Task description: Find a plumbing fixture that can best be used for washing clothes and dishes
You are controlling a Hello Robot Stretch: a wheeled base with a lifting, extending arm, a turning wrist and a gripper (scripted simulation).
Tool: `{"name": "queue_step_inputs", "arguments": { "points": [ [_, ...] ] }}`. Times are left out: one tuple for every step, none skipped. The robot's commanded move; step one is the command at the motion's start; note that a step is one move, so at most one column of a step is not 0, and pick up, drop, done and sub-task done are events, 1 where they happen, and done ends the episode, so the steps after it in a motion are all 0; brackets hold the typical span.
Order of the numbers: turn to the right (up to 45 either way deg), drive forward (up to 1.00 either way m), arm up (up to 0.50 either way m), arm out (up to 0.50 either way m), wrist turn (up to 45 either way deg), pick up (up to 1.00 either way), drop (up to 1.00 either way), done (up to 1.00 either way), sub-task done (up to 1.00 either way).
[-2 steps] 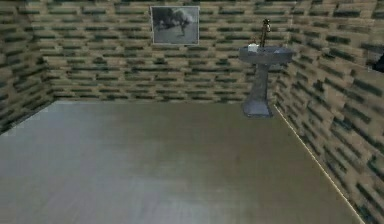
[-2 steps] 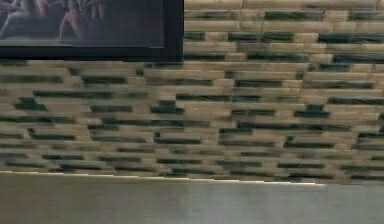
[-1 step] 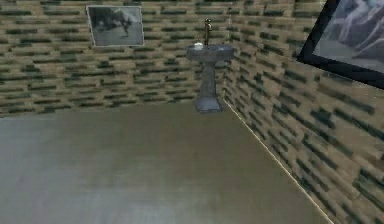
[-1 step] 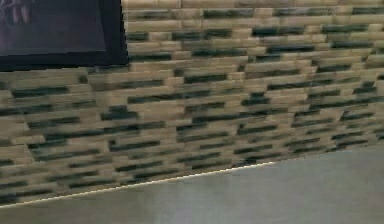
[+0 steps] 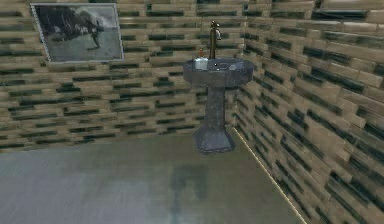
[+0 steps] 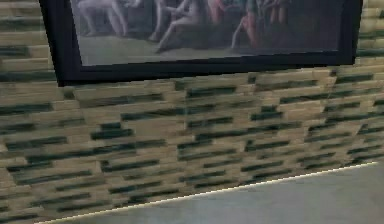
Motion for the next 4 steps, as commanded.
{"name": "queue_step_inputs", "arguments": {
  "points": [
    [6.0,0.00,0.00,0.00,0.0,0.00,0.00,0.00,0.00],
    [0.0,0.50,0.00,0.00,0.0,0.00,0.00,0.00,0.00],
    [12.0,0.00,0.00,0.00,0.0,0.00,0.00,0.00,0.00],
    [0.0,0.50,0.00,0.00,0.0,0.00,0.00,0.00,0.00]
  ]
}}
